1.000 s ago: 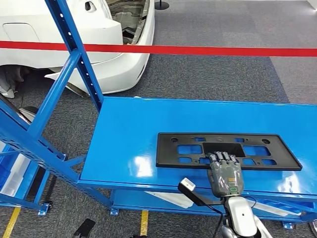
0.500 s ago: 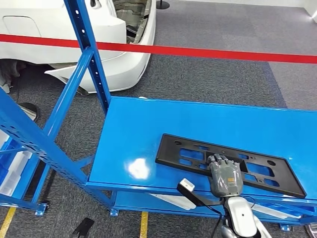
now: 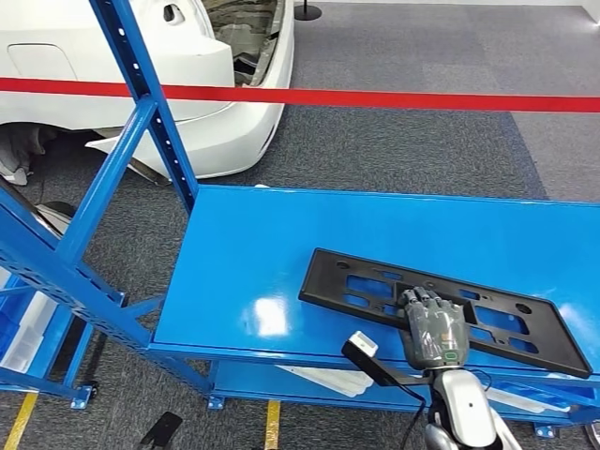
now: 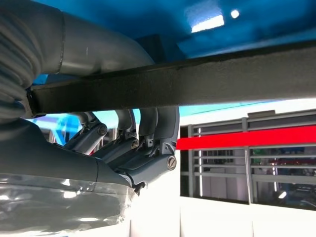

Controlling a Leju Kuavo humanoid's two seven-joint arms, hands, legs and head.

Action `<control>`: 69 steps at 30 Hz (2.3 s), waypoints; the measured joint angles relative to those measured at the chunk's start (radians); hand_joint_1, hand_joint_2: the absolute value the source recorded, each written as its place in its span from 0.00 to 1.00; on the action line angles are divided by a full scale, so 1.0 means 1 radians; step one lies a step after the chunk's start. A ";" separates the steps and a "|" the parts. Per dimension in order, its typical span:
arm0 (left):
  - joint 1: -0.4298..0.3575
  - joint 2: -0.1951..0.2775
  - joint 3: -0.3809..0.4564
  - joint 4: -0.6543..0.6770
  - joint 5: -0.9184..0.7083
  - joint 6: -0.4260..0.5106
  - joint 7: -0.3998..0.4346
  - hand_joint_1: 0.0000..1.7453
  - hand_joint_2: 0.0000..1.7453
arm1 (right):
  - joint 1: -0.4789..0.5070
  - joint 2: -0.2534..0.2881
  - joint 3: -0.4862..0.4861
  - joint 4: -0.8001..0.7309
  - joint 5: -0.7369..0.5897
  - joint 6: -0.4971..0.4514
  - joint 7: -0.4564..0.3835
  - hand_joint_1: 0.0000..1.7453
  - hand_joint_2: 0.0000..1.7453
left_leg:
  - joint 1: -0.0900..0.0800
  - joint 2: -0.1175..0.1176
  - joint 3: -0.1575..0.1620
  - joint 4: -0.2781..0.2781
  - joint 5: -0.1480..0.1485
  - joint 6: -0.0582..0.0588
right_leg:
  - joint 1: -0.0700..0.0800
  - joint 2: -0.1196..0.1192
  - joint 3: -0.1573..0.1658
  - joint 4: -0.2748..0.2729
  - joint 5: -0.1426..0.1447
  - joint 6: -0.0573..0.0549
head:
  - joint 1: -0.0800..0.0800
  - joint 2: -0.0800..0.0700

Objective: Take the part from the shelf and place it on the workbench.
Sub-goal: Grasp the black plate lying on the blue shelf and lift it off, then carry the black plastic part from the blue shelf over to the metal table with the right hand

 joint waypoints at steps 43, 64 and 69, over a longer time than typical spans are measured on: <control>-0.001 -0.035 0.024 0.000 -0.117 0.005 -0.001 0.00 1.00 | -0.042 -0.261 -0.381 -0.599 -0.879 0.102 -0.368 1.00 1.00 | -0.004 -0.001 0.096 -0.257 0.141 0.048 | -0.002 0.004 -0.058 0.108 -0.068 0.048 | 0.002 0.000; -0.014 -0.040 0.037 0.000 -0.192 0.006 0.008 0.00 1.00 | 0.185 0.056 -0.240 -0.684 -1.513 0.624 -0.579 1.00 1.00 | -0.001 -0.001 0.023 -0.042 0.037 0.004 | -0.003 0.004 -0.024 0.020 0.000 0.005 | -0.001 0.000; -0.018 -0.041 0.037 0.000 -0.193 0.006 0.008 0.00 1.00 | 0.191 0.077 -0.216 -0.680 -1.515 0.627 -0.579 1.00 1.00 | -0.007 -0.001 0.117 -0.253 0.118 0.019 | 0.002 0.007 -0.025 0.024 -0.002 0.023 | 0.001 0.000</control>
